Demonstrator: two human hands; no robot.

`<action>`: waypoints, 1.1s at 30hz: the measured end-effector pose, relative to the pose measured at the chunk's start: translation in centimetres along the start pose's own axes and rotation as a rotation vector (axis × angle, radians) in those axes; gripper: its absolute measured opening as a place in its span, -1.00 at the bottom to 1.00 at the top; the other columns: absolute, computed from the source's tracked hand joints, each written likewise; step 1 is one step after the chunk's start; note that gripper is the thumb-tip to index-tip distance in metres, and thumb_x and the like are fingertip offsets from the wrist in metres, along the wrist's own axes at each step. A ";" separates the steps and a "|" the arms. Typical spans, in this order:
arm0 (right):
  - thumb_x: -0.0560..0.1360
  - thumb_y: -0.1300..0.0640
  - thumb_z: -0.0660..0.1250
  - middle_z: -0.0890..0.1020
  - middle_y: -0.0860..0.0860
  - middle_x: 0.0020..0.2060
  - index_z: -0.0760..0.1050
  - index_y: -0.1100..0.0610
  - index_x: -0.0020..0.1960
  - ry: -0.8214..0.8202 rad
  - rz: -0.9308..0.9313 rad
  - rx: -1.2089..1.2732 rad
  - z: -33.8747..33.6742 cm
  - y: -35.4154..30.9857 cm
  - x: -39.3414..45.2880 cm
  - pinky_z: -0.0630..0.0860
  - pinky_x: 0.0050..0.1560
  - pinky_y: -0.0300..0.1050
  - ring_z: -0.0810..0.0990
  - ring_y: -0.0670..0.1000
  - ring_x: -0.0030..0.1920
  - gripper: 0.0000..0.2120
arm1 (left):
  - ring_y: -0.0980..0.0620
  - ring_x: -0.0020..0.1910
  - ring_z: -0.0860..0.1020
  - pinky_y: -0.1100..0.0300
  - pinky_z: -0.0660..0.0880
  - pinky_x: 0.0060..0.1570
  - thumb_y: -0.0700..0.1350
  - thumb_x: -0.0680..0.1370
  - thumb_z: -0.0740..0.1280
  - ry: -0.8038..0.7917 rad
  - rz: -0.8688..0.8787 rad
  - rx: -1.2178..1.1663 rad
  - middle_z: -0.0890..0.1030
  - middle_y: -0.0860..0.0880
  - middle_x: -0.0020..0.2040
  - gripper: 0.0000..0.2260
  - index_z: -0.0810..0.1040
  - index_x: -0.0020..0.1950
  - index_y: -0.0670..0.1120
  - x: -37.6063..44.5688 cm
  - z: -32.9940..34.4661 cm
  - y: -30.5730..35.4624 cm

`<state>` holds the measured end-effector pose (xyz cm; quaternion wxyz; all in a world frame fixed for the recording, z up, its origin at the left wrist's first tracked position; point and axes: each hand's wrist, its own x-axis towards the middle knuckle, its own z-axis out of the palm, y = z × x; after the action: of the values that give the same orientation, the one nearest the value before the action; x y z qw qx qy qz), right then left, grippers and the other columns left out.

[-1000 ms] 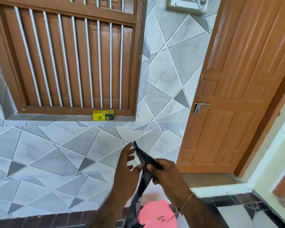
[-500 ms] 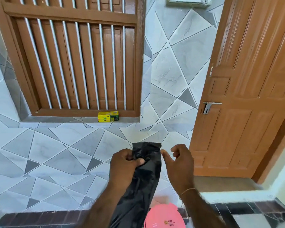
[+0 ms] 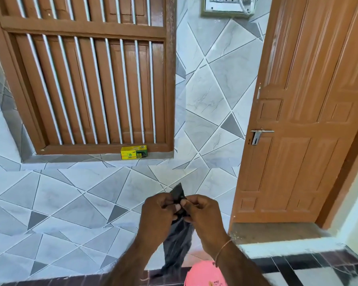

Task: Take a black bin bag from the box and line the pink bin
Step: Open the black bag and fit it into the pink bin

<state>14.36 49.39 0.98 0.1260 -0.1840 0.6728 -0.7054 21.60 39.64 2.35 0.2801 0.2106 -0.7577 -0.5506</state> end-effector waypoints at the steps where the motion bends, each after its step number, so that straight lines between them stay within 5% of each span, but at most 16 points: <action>1: 0.51 0.24 0.39 0.71 0.02 -0.30 0.68 0.11 -0.19 -0.016 -0.009 -0.004 0.0 0.0 -0.2 0.59 -0.24 -0.22 0.67 -0.04 -0.27 -0.86 | 0.01 -0.30 0.67 0.16 0.63 -0.21 -0.28 0.47 0.41 0.028 0.003 0.019 0.69 0.05 -0.32 -0.81 0.65 -0.23 0.01 0.1 -0.2 -0.1; 4: 0.53 0.27 0.35 0.70 -0.03 -0.36 0.68 0.07 -0.25 -0.032 -0.040 -0.036 0.2 0.1 -0.4 0.61 -0.22 -0.16 0.66 -0.04 -0.28 -0.76 | -0.01 -0.32 0.64 0.10 0.61 -0.23 -0.26 0.41 0.44 0.089 0.018 0.124 0.67 0.05 -0.35 -0.84 0.63 -0.28 -0.01 0.3 -0.5 -0.3; 10: 0.52 0.29 0.35 0.70 0.02 -0.32 0.68 0.14 -0.17 -0.012 -0.033 -0.016 -0.2 -0.4 -0.3 0.58 -0.28 -0.23 0.64 -0.09 -0.33 -0.83 | 0.19 -0.36 0.61 0.46 0.45 -0.39 -0.22 0.43 0.47 0.012 0.012 -0.026 0.66 0.14 -0.38 -0.81 0.64 -0.26 0.08 -0.4 -1.3 0.1; 13: 0.50 0.29 0.38 0.71 0.07 -0.29 0.67 0.17 -0.17 -0.007 -0.036 -0.019 -0.6 -0.7 -0.3 0.58 -0.27 -0.18 0.64 -0.03 -0.29 -0.87 | 0.14 -0.31 0.64 0.32 0.52 -0.28 -0.24 0.48 0.43 -0.045 -0.048 -0.127 0.68 0.08 -0.34 -0.88 0.66 -0.23 -0.05 -0.7 -2.0 -0.1; 16: 0.49 0.28 0.39 0.69 0.10 -0.29 0.64 0.25 -0.13 -0.019 -0.049 -0.023 -0.8 -0.9 -0.4 0.57 -0.28 -0.21 0.61 -0.06 -0.32 -0.94 | -0.13 -0.17 0.66 0.09 0.60 -0.14 -0.30 0.49 0.39 -0.121 -0.110 -0.351 0.72 -0.12 -0.18 -0.95 0.65 -0.09 -0.22 -0.8 -2.7 -0.4; 24: 0.50 0.33 0.37 0.60 0.04 -0.39 0.62 0.25 -0.16 -0.018 -0.124 -0.100 -1.0 -0.7 -0.6 0.54 -0.35 -0.26 0.53 -0.04 -0.35 -0.91 | -0.16 -0.27 0.65 0.14 0.63 -0.22 -0.59 0.37 0.29 0.097 -0.199 -0.915 0.65 -0.19 -0.24 -0.76 0.53 -0.25 -0.27 -0.6 -2.4 -0.6; 30: 0.54 0.19 0.33 0.65 -0.05 -0.03 0.59 -0.02 0.08 -0.045 -0.120 -0.122 -0.8 -1.5 -1.2 0.58 -0.28 -0.27 0.62 0.01 -0.06 -0.83 | -0.05 -0.14 0.66 0.11 0.61 -0.12 -0.53 0.34 0.40 0.184 -0.049 -0.451 0.66 -0.05 -0.10 -0.58 0.55 0.03 -0.10 -0.8 -2.5 0.1; 33: 0.53 -0.03 0.35 0.65 -0.15 0.01 0.55 -0.09 0.15 -0.156 -0.123 -0.110 -0.7 -2.6 -1.6 0.54 -0.24 -0.27 0.64 -0.07 -0.02 -0.79 | 0.21 -0.16 0.66 0.39 0.56 -0.20 -0.39 0.32 0.51 0.170 0.035 -0.205 0.65 0.09 -0.04 -0.53 0.53 0.09 0.02 -1.3 -2.7 0.9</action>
<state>15.71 50.83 3.39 0.1241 -0.2859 0.6860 -0.6575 24.40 38.76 3.56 0.3729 0.2135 -0.6745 -0.6004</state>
